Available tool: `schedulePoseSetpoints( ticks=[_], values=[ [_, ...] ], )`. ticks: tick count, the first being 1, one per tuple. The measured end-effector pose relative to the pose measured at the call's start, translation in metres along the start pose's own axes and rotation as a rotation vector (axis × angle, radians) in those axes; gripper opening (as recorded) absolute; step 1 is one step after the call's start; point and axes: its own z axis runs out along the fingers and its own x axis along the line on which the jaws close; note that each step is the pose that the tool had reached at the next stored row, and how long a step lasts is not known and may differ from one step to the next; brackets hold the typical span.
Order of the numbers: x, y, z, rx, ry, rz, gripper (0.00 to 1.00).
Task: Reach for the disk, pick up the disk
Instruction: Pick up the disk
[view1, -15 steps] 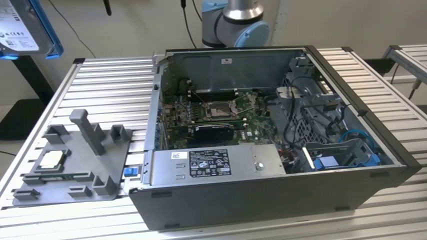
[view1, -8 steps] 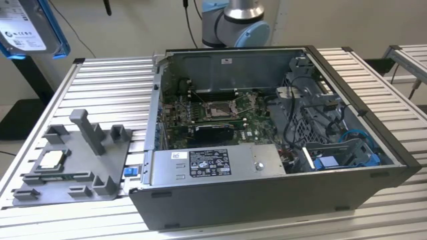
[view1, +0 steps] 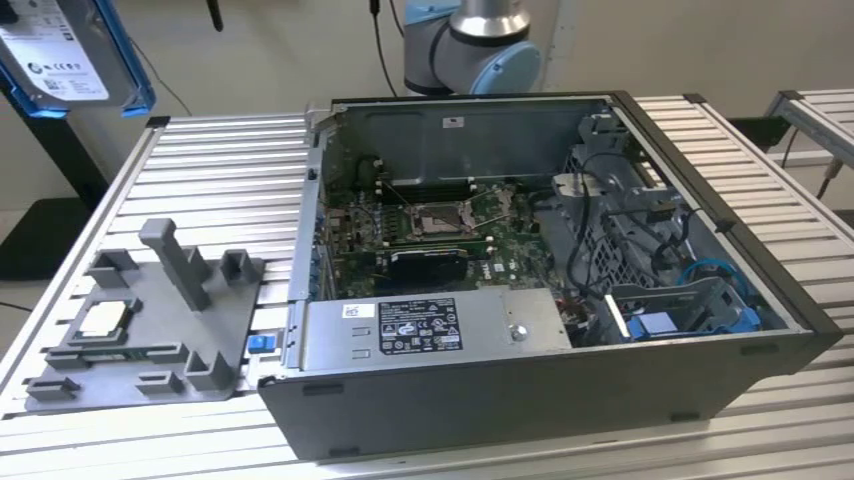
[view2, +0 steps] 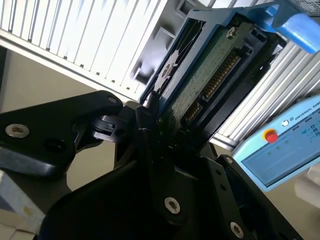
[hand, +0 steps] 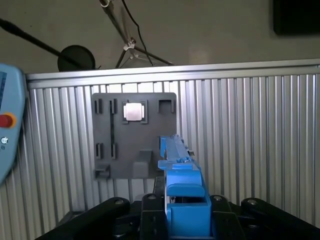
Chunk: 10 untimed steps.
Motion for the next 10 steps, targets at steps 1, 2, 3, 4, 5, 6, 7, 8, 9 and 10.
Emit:
schedulePoseSetpoints(
  ticks=[1, 2, 3, 4, 5, 6, 7, 8, 9, 10],
  values=[
    [-0.0001, -0.0017, 0.0000, 0.0000, 0.0000, 0.000, 0.00],
    [-0.0002, -0.0035, 0.0000, 0.0000, 0.0000, 0.000, 0.00],
    [-0.0003, -0.0052, 0.0001, 0.0000, 0.0000, 0.000, 0.00],
    [-0.0005, -0.0070, 0.0001, 0.0000, 0.0000, 0.000, 0.00],
    [-0.0006, -0.0089, 0.0001, 0.0000, 0.0000, 0.000, 0.00],
    [-0.0007, -0.0107, 0.0002, 0.0001, 0.0000, 0.000, 0.00],
    [-0.0009, -0.0126, 0.0002, 0.0000, 0.0000, 0.000, 0.00],
    [-0.0010, -0.0143, 0.0002, 0.0000, 0.0000, 0.000, 0.00],
    [-0.0011, -0.0162, 0.0002, 0.0000, 0.0000, 0.000, 0.00],
    [-0.0013, -0.0180, 0.0002, 0.0000, 0.0000, 0.000, 0.00]
  ],
)
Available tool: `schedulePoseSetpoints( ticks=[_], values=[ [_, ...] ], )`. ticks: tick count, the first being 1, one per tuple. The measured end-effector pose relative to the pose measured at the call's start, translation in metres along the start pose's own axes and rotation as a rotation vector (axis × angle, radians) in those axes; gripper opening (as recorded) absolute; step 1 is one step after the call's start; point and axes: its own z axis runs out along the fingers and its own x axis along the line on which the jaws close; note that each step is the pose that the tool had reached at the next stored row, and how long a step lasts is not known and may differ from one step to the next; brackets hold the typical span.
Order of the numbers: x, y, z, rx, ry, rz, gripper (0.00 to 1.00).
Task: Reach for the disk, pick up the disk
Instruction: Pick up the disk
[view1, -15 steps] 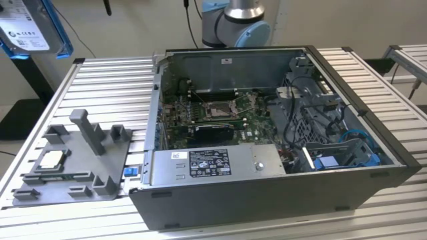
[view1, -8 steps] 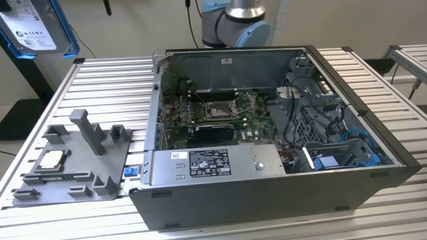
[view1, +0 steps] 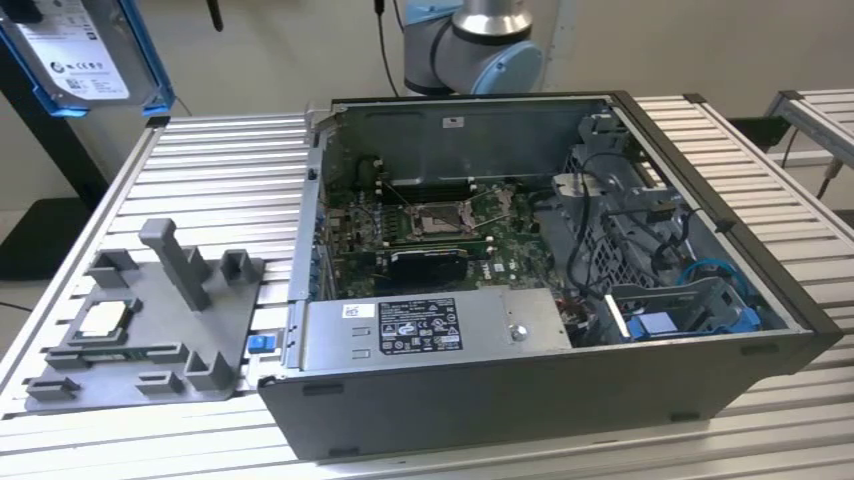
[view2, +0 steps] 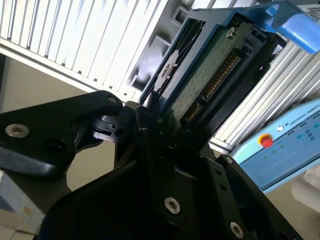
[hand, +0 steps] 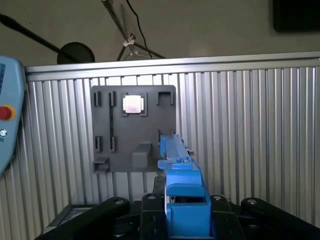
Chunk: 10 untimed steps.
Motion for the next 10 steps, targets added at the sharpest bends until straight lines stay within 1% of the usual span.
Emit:
schedulePoseSetpoints(
  ticks=[10],
  values=[
    [-0.0014, -0.0192, 0.0003, 0.0000, 0.0000, 0.000, 0.00]
  ],
)
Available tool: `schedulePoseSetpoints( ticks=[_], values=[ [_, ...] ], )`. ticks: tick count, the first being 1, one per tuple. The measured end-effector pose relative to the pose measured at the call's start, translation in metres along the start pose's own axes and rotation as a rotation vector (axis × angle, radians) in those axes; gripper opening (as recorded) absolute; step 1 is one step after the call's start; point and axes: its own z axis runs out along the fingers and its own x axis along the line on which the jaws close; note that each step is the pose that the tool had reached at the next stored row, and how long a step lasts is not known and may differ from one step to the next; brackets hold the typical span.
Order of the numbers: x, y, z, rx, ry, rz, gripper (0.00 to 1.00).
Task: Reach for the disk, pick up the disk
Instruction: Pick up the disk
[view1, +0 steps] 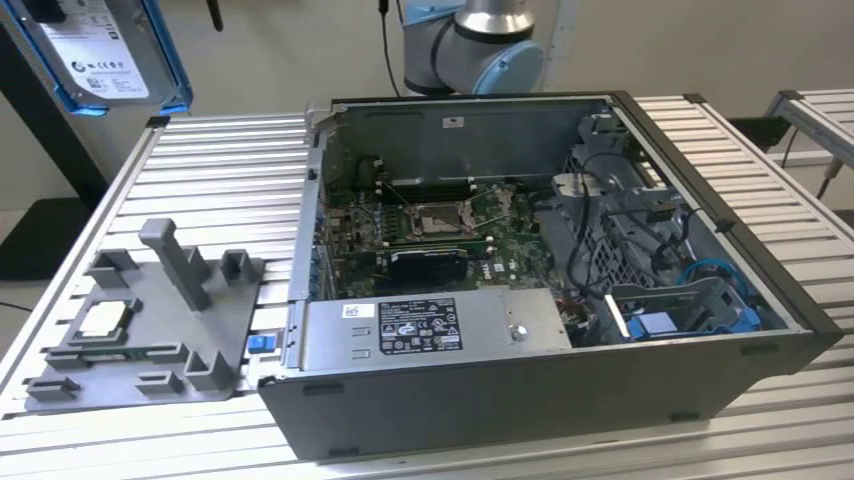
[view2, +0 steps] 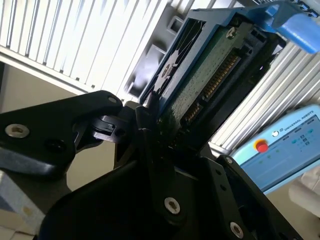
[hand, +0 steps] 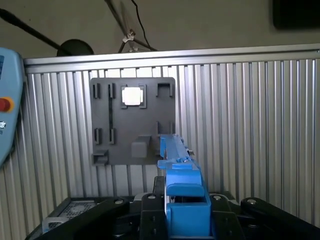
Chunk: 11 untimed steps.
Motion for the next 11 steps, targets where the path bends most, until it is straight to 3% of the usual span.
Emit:
schedulePoseSetpoints(
  ticks=[11],
  values=[
    [-0.0016, -0.0228, 0.0003, -0.0001, 0.0000, 0.000, 0.00]
  ],
)
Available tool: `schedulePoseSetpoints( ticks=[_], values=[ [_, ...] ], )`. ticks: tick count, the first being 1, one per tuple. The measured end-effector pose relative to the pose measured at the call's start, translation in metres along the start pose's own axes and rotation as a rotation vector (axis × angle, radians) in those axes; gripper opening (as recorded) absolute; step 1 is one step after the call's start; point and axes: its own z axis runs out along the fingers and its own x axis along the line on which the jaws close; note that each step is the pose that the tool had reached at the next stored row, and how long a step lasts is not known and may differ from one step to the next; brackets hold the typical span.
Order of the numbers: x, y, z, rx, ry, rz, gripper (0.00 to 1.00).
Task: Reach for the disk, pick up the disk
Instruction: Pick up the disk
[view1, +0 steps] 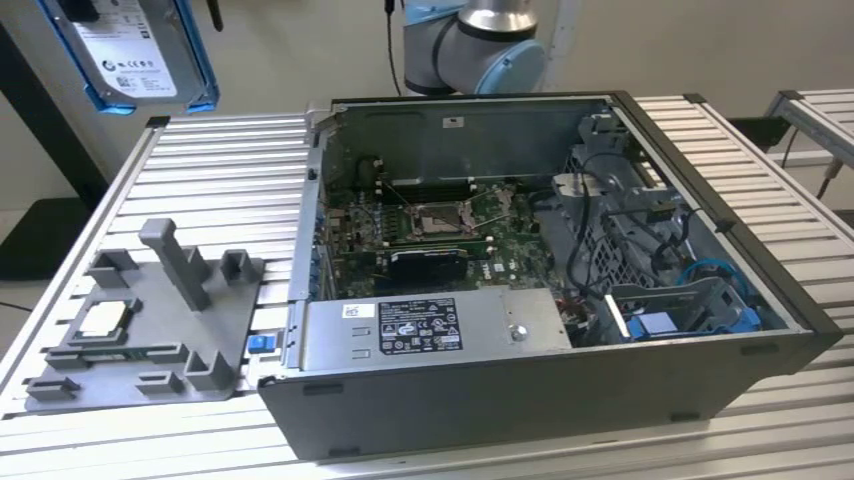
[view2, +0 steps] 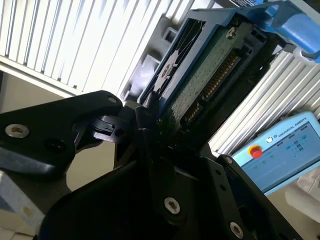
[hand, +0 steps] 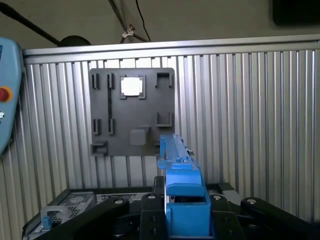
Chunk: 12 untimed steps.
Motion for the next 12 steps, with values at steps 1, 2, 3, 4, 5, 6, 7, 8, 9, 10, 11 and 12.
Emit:
schedulePoseSetpoints(
  ticks=[1, 2, 3, 4, 5, 6, 7, 8, 9, 10, 11, 12],
  values=[
    [-0.0001, -0.0021, 0.0000, 0.0000, 0.0000, 0.000, 0.00],
    [-0.0003, -0.0044, 0.0001, 0.0000, 0.0000, 0.000, 0.00],
    [-0.0005, -0.0063, 0.0001, 0.0000, 0.0000, 0.000, 0.00],
    [-0.0006, -0.0084, 0.0002, 0.0001, 0.0000, 0.000, 0.00],
    [-0.0007, -0.0105, 0.0001, 0.0000, 0.0000, 0.000, 0.00],
    [-0.0009, -0.0124, 0.0001, -0.0001, 0.0000, 0.000, 0.00],
    [-0.0010, -0.0145, 0.0002, 0.0001, 0.0000, 0.000, 0.00],
    [-0.0012, -0.0166, 0.0003, 0.0001, -0.0001, 0.000, 0.00],
    [-0.0013, -0.0185, 0.0003, 0.0000, 0.0000, 0.000, 0.00],
    [-0.0015, -0.0206, 0.0003, 0.0001, -0.0001, 0.000, 0.00],
    [-0.0016, -0.0224, 0.0003, 0.0001, 0.0000, 0.000, 0.00],
    [-0.0017, -0.0245, 0.0004, 0.0001, 0.0000, 0.000, 0.00]
  ],
)
